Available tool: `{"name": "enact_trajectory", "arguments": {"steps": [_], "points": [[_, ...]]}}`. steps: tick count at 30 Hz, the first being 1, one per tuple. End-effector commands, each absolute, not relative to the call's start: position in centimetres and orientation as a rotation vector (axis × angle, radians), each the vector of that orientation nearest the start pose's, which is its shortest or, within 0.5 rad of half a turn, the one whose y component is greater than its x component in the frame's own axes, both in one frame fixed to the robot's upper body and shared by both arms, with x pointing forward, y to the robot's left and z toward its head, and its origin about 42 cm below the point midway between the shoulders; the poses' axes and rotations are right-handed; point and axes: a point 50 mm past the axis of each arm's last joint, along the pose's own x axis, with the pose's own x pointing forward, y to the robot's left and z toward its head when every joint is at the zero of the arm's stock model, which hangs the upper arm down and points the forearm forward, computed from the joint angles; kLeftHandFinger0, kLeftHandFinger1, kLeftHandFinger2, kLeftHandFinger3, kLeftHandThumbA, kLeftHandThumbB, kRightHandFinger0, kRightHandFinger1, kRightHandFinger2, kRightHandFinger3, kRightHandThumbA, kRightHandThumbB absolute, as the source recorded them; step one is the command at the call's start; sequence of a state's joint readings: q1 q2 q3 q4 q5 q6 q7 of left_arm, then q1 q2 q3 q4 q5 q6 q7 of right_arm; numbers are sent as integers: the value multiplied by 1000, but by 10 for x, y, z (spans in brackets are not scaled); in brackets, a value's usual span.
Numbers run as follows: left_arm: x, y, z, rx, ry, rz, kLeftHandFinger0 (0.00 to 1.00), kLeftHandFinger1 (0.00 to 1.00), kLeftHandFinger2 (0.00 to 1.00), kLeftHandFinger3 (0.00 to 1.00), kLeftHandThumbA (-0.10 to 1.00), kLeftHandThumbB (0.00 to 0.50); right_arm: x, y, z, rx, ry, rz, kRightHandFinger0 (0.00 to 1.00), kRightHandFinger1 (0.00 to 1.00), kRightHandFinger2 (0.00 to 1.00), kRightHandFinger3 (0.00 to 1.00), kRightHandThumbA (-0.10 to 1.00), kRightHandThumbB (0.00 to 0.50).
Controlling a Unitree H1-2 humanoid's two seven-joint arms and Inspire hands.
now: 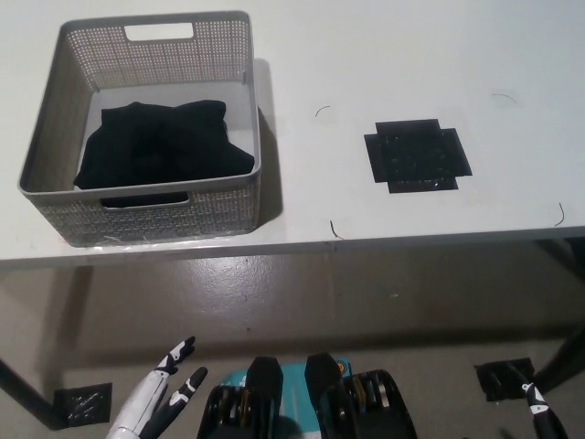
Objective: Use the right hand to pick up a t shirt on the right hand side and place it into a contianer on the left side
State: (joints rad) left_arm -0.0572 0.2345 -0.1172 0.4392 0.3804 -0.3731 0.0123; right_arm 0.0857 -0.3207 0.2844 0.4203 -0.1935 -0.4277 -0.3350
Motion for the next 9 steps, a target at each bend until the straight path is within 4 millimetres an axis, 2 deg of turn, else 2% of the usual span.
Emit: {"name": "enact_trajectory", "arguments": {"steps": [1,7,9], "points": [[286,275,31,602,-50,-226,1000,1000,1000,1000,1000,341,219,-290,5,-453,-25,31,1000,1000,1000,1000,1000,207],[288,274,32,584,-50,-221,999,1000,1000,1000,1000,367,220,-291,5,-461,-27,35,1000,1000,1000,1000,1000,222],[288,274,32,588,-48,-222,1000,1000,1000,1000,1000,361,220,-291,6,-460,-29,35,1000,1000,1000,1000,1000,221]]}}
